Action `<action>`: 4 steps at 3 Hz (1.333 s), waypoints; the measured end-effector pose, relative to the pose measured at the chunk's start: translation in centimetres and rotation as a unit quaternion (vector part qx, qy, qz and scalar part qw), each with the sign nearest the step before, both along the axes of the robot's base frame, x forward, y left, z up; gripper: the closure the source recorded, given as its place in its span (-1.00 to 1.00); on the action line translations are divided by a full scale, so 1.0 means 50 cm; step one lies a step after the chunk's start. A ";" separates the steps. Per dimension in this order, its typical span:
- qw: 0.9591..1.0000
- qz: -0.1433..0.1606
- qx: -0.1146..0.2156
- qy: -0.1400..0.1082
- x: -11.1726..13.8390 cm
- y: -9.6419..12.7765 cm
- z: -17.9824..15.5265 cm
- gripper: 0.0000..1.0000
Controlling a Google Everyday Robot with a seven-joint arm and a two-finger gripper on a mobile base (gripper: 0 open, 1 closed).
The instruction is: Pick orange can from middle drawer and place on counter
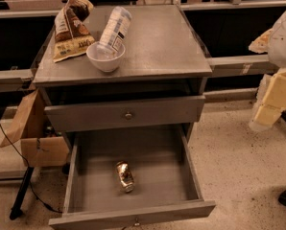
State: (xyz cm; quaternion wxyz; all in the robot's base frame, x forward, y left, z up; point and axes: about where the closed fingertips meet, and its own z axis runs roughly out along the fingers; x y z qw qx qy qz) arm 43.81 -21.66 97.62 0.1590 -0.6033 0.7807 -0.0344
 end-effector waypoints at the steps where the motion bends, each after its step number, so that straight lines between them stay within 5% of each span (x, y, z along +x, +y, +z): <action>1: 1.000 0.000 0.000 0.000 0.000 0.000 0.000 -1.00; 3: 0.997 -0.050 0.053 0.010 0.000 0.082 -0.074 -1.00; 4: 0.986 -0.107 0.113 0.058 0.004 0.182 -0.213 -1.00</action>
Offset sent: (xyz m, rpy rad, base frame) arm 0.0029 0.0265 -0.0287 0.0916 0.0306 -0.0759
